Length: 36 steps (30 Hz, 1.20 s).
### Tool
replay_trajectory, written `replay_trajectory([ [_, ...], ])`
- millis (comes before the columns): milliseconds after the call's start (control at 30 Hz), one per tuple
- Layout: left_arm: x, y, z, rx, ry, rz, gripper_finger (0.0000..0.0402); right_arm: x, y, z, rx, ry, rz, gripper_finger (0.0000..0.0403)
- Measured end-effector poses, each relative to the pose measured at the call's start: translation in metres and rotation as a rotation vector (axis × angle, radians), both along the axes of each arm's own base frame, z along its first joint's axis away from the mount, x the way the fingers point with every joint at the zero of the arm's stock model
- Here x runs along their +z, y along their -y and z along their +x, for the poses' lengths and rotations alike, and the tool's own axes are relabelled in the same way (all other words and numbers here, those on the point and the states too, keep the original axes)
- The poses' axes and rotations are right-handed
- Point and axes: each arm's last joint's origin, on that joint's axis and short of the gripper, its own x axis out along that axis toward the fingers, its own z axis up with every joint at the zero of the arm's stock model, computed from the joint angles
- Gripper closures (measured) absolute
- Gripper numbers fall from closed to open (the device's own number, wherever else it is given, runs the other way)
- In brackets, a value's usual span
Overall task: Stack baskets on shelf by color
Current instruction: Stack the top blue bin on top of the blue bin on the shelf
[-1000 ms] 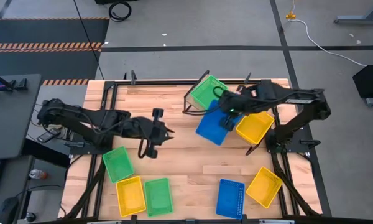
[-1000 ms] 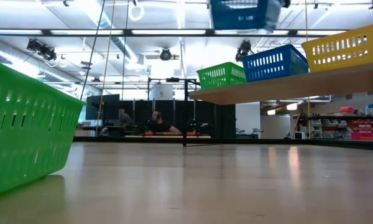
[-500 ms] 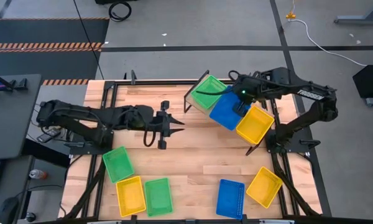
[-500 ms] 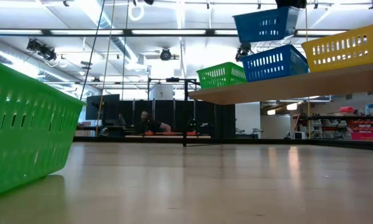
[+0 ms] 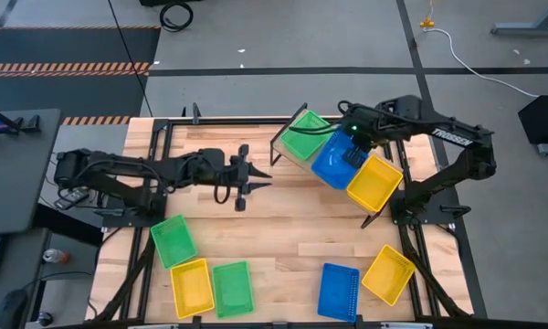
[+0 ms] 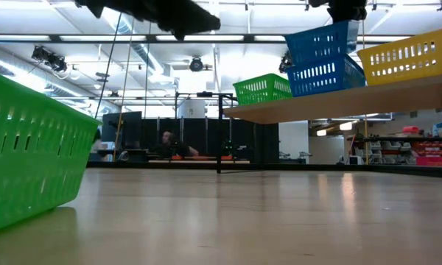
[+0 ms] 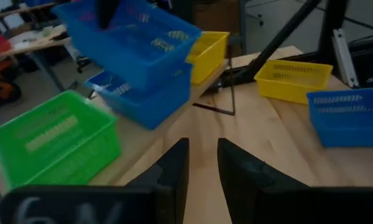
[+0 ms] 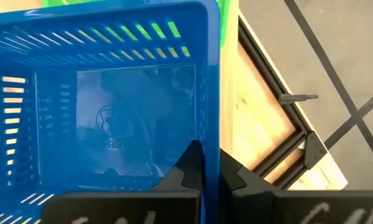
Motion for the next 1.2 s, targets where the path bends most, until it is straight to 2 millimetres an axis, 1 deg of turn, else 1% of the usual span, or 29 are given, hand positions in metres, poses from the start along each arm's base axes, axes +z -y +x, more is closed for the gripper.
replay_trajectory([
  [133, -0.001, -0.007, -0.001, -0.011, 0.015, -0.04, 0.0312, -0.002, 0.0, 0.001, -0.004, 0.001, 0.005, 0.0394],
  [333, 0.0, -0.01, -0.001, -0.017, 0.028, -0.06, 0.0317, -0.006, 0.0, 0.002, -0.016, -0.007, 0.008, 0.0394],
  [467, 0.001, -0.01, -0.001, -0.015, 0.046, -0.069, 0.0317, -0.013, 0.002, 0.002, -0.077, -0.016, 0.014, 0.0394],
  [667, 0.001, -0.01, -0.001, -0.014, 0.042, -0.074, 0.0319, -0.027, 0.005, 0.003, -0.106, -0.063, 0.028, 0.0386],
  [767, 0.001, -0.01, -0.001, -0.01, 0.04, -0.088, 0.032, -0.03, 0.005, 0.003, -0.122, -0.072, 0.026, 0.0379],
  [1000, 0.0, -0.01, -0.001, -0.01, 0.036, -0.088, 0.032, -0.03, 0.005, 0.004, -0.128, -0.059, 0.023, 0.0361],
  [1100, 0.0, -0.01, -0.001, -0.01, 0.034, -0.088, 0.032, -0.03, 0.006, 0.004, -0.132, -0.054, 0.008, 0.0343],
  [1200, 0.0, -0.01, -0.001, -0.009, 0.029, -0.089, 0.0319, -0.03, 0.006, 0.004, -0.134, -0.053, 0.002, 0.0317],
])
